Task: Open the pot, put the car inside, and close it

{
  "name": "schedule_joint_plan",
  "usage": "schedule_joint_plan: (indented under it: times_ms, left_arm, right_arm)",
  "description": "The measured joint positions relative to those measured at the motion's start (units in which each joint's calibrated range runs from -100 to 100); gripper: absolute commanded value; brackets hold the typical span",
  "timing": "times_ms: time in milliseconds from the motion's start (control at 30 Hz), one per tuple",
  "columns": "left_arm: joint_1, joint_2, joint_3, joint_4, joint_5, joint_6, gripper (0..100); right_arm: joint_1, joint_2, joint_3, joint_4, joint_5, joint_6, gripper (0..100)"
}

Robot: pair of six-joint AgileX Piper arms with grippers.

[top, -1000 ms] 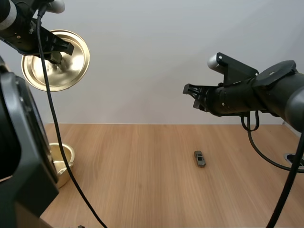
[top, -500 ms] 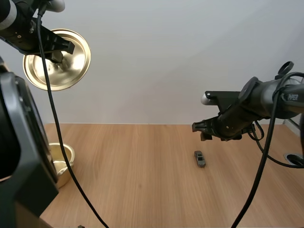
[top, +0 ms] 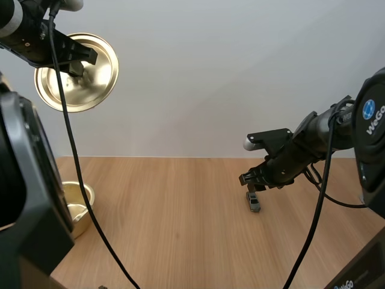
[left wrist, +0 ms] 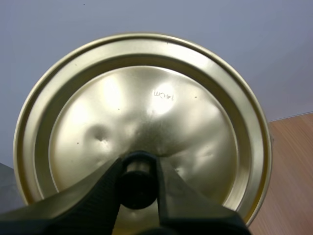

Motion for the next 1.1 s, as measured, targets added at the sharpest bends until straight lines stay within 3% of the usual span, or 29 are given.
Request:
schedule_joint_plan:
  times_ms: [233, 567, 633, 800, 1100]
  left_arm:
    - [0.00, 0.0, 0.0, -0.6, 0.0, -1.5, 0]
    - [0.00, -2.1, 0.0, -2.5, 0.0, -1.5, 0]
    - [0.00, -2.6, 0.0, -2.5, 0.0, -1.5, 0]
    - [0.00, -5.3, -0.2, -3.0, -3.0, -1.4, 0]
    - [0.00, -9.5, -0.2, -4.5, -5.9, -3.5, 0]
  right_arm:
    - [0.0, 3.7, 0.0, 4.9, -3.5, -3.5, 78]
    - [1.3, 10.0, 0.0, 2.8, -9.7, -3.5, 75]
    - [1.3, 10.3, 0.0, 2.8, -9.7, -3.5, 60]
    - [1.3, 13.1, 0.0, 2.4, -10.8, -3.5, 0]
    - [1.9, 12.4, -4.9, 7.0, -5.6, -4.5, 0]
